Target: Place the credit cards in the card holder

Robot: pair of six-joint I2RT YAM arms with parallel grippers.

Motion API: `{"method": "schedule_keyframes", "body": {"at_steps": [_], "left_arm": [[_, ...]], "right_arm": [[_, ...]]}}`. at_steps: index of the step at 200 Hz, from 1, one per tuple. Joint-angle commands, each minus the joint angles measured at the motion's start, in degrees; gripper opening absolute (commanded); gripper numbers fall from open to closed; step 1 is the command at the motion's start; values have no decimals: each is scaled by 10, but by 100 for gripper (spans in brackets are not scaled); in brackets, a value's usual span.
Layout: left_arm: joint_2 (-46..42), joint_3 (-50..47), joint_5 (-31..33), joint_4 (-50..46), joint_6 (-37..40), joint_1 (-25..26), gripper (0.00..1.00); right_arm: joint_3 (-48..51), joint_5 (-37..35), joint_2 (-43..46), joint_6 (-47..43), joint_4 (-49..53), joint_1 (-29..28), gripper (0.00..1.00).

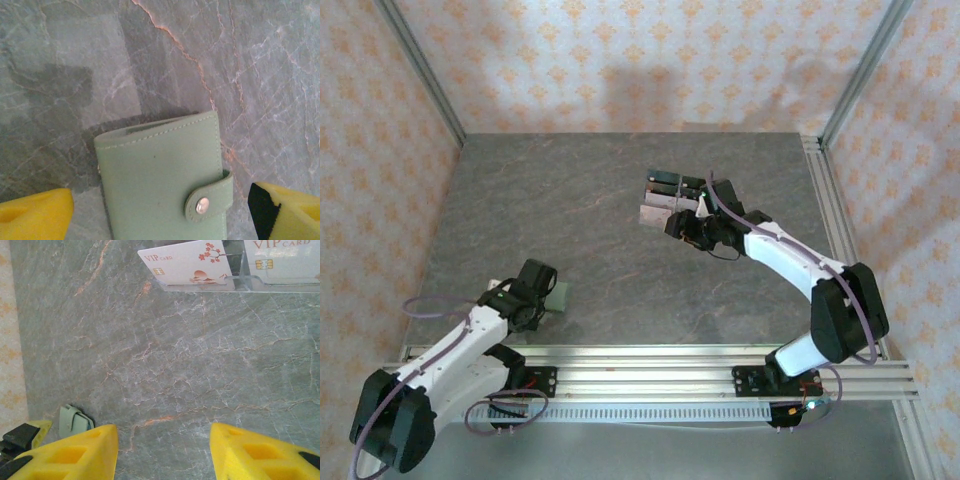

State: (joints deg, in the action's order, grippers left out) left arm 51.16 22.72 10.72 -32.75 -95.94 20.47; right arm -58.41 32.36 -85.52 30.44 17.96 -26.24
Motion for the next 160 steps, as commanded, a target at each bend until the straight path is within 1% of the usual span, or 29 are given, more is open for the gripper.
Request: {"method": "schedule_keyframes", "body": {"at_steps": [1, 47, 58, 81, 100, 114, 127, 146, 160], "left_arm": [[15, -12, 0, 47, 15, -16, 91], [66, -24, -11, 108, 34, -36, 85], [71, -32, -11, 119, 30, -36, 81], [55, -44, -2, 125, 24, -36, 63], [26, -39, 13, 105, 34, -36, 42], [4, -33, 28, 88, 44, -36, 28], [-8, -25, 34, 83, 60, -36, 21], [-5, -7, 33, 80, 90, -36, 15], [8, 7, 26, 96, 117, -36, 10]], "right_arm": [[-19, -12, -10, 0, -3, -4, 51], [-27, -12, -19, -5, 4, -4, 51], [-29, -12, -18, -6, 7, -4, 51], [-31, -14, -15, -9, 12, -4, 51], [-33, -13, -11, -9, 14, -4, 51], [-35, -13, -10, -9, 16, -4, 51], [-40, -10, -10, -11, 18, -4, 51], [-46, -7, -9, -16, 23, -4, 51], [-51, -5, -9, -20, 29, -4, 51]]}}
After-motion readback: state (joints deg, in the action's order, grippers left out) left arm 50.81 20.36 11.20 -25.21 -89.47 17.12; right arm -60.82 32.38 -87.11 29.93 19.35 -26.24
